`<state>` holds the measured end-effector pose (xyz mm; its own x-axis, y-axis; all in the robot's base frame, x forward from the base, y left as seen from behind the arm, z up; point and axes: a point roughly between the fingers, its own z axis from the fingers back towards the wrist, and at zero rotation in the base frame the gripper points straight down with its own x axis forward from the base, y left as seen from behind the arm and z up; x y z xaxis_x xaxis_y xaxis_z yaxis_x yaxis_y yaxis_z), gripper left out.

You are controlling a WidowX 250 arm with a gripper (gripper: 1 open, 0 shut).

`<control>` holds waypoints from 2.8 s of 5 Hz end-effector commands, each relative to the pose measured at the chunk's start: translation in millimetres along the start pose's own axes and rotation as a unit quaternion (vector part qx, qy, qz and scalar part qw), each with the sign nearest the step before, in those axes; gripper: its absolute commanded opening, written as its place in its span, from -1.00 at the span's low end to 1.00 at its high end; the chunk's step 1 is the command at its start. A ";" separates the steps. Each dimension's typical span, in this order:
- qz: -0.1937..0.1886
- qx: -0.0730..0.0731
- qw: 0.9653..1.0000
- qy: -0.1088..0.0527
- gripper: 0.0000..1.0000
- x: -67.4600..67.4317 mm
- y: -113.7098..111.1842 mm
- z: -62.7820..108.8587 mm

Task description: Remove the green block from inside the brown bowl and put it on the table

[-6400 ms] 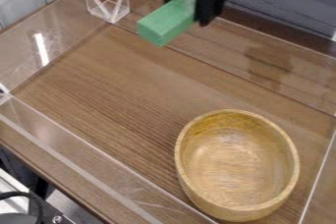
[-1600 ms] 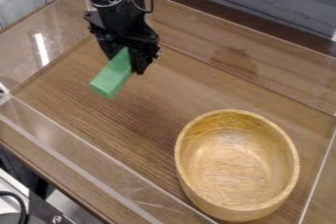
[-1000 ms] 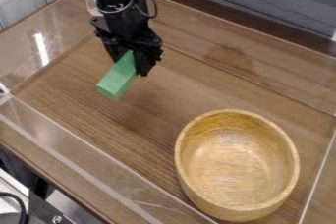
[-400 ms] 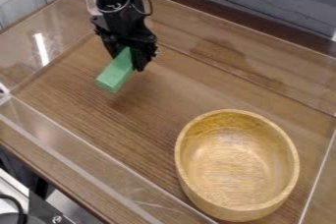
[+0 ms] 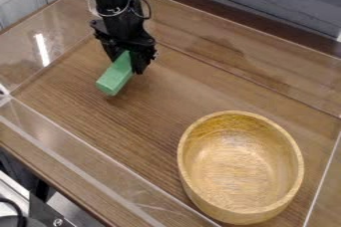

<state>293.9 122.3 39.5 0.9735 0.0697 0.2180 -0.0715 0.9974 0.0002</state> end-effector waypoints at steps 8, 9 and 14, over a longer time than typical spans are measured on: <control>0.012 -0.028 0.999 0.026 -1.00 8.6 -10.2 -1.3; 0.014 -0.031 0.999 0.031 -1.00 8.6 -11.2 -1.9; 0.018 -0.045 0.997 0.054 1.00 10.5 -17.3 -2.0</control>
<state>295.5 104.2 25.8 0.9921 0.1104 0.0597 -0.1035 0.9887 -0.1084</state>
